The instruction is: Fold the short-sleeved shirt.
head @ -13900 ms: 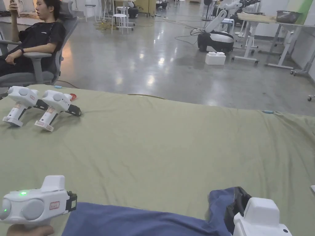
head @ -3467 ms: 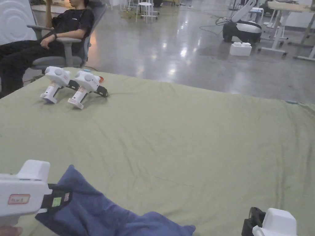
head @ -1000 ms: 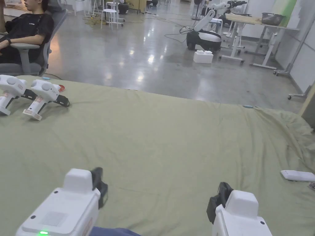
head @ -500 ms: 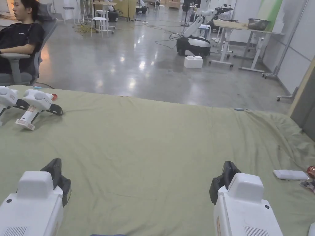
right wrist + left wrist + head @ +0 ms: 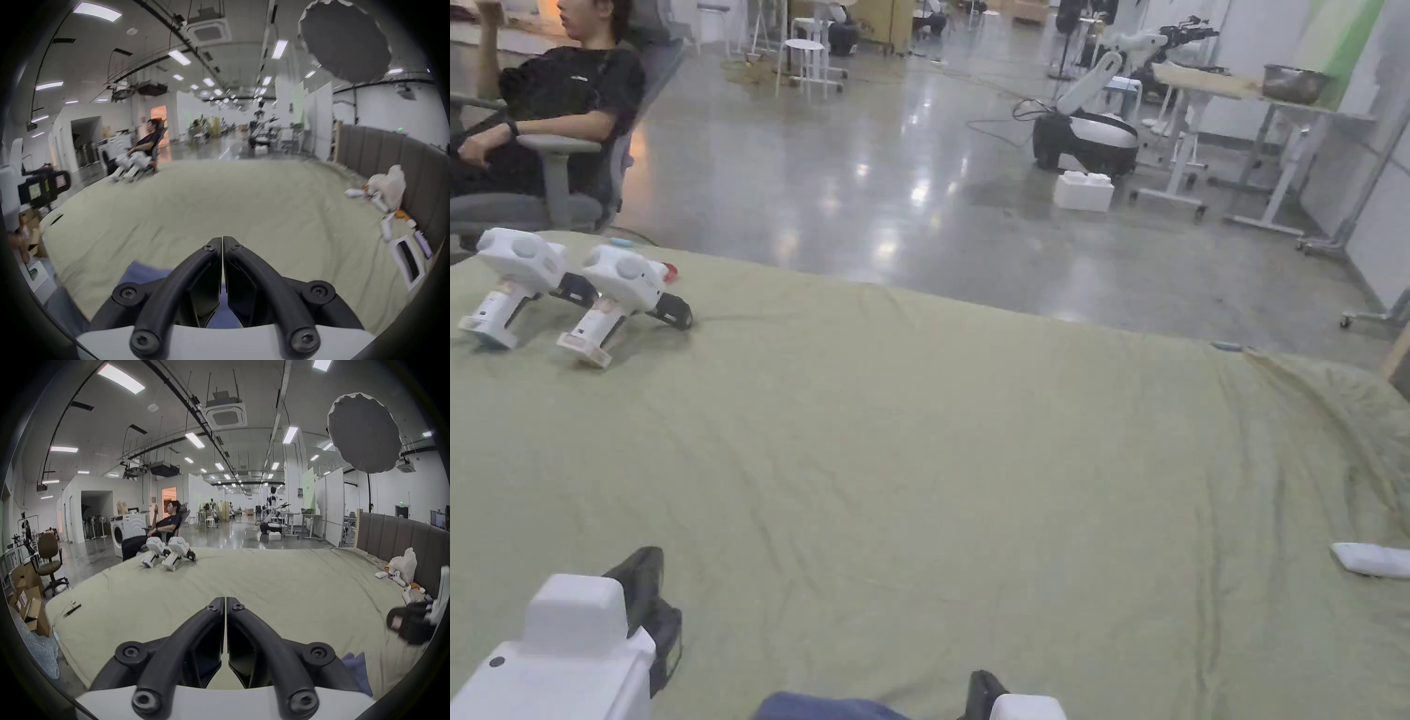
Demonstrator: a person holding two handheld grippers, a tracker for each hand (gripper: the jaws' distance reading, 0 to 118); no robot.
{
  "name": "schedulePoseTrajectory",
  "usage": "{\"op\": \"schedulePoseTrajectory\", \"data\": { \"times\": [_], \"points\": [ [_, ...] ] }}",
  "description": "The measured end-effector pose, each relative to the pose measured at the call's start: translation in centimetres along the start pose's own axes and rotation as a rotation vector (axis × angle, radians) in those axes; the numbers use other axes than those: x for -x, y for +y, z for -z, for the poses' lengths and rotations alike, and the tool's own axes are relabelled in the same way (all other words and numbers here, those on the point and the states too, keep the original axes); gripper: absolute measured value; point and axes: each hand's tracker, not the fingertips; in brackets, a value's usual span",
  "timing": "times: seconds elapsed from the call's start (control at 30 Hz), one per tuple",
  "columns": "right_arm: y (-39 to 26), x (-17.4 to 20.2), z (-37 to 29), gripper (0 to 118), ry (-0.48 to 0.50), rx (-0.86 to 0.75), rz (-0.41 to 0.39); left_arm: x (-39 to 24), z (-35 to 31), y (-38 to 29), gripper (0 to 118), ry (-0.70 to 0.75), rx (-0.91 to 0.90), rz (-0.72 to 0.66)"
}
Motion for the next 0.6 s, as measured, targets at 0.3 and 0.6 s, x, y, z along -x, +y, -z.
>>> {"op": "schedulePoseTrajectory", "data": {
  "times": [0.3, 0.6],
  "points": [
    [-6.1, 0.5, 4.2, 0, -0.076, 0.205, -0.033, 2.7, -0.7, -3.8, 3, -0.135, 0.215, -0.099],
    [-7.8, -0.7, 4.3, 0, -0.069, 0.226, 0.011, 5.3, 2.9, -6.9, 37, -0.463, 0.499, -0.374]
  ]
}}
